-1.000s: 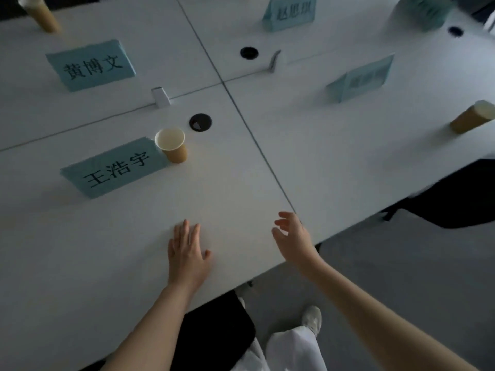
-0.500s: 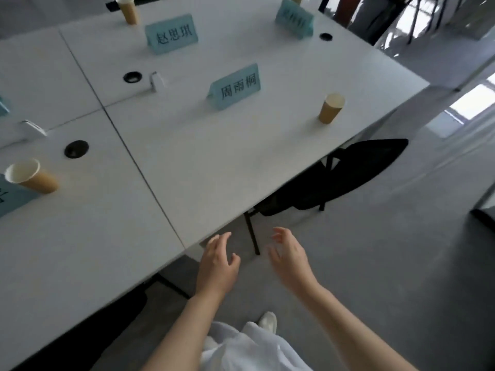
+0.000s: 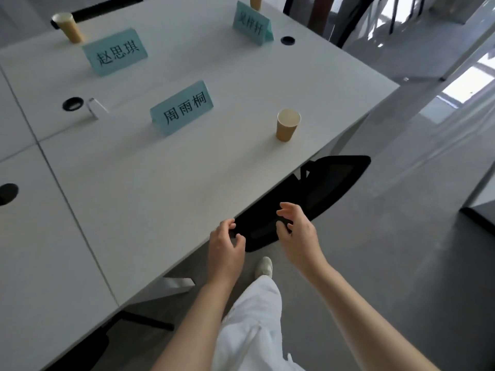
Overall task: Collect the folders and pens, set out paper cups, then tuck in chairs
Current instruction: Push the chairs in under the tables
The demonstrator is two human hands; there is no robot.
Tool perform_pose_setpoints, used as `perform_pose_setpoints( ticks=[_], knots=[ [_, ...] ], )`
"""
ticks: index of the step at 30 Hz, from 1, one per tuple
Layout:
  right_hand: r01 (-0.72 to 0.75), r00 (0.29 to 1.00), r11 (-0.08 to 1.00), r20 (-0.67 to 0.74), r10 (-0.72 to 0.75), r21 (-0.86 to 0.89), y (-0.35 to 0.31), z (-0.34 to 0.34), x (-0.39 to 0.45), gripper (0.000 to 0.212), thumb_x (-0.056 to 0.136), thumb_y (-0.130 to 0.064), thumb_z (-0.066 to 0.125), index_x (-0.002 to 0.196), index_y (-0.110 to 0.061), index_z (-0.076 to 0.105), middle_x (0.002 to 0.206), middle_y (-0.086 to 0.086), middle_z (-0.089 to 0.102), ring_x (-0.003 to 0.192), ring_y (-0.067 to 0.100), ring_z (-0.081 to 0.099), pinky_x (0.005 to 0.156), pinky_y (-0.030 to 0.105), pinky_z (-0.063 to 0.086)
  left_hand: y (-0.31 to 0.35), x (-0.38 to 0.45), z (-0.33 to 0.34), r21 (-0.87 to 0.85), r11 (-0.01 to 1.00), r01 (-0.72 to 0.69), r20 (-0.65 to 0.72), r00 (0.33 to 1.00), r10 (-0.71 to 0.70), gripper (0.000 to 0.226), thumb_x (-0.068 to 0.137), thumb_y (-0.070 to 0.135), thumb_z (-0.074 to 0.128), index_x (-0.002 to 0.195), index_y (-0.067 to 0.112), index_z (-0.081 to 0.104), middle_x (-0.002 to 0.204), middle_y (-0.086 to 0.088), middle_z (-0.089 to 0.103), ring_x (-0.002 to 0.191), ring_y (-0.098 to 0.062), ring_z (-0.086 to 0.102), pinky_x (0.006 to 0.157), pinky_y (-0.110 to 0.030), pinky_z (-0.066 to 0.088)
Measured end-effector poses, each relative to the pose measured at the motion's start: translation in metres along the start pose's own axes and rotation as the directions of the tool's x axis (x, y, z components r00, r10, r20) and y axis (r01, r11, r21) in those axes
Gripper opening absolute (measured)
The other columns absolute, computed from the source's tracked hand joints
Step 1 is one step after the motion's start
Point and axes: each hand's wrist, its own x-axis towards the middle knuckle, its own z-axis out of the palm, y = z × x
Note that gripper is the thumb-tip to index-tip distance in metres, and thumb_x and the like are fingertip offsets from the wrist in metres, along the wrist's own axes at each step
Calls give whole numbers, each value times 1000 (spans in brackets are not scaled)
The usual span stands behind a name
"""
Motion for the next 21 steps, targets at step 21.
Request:
perform_pose_setpoints(
  ticks=[21],
  knots=[
    [52, 951, 974, 307, 19, -222, 30, -80, 321, 101, 76, -28, 78, 149, -15, 11, 149, 7, 28, 138, 21, 32, 104, 27, 27, 108, 232, 130, 320, 938, 136, 100, 979, -176, 85, 89, 45, 55, 155, 23, 6, 163, 7, -12, 147, -28, -21, 117, -50, -8]
  ],
)
